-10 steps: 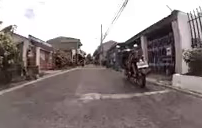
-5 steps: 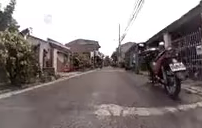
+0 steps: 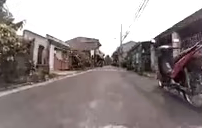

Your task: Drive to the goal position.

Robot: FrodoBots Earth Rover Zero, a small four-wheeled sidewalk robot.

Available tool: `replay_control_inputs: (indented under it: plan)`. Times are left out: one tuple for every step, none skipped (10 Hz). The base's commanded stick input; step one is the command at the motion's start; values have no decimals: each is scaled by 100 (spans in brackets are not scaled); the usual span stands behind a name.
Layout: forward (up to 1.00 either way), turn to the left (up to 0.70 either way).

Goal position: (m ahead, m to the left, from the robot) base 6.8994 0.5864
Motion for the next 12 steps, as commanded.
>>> replay_control_inputs:
  plan:
    - [100,0]
    - [100,0]
    - [100,-14]
    - [100,-40]
    - [100,-31]
    - [100,-17]
    - [100,-2]
    - [100,0]
    - [100,0]
    - [100,0]
    - [100,0]
    - [100,0]
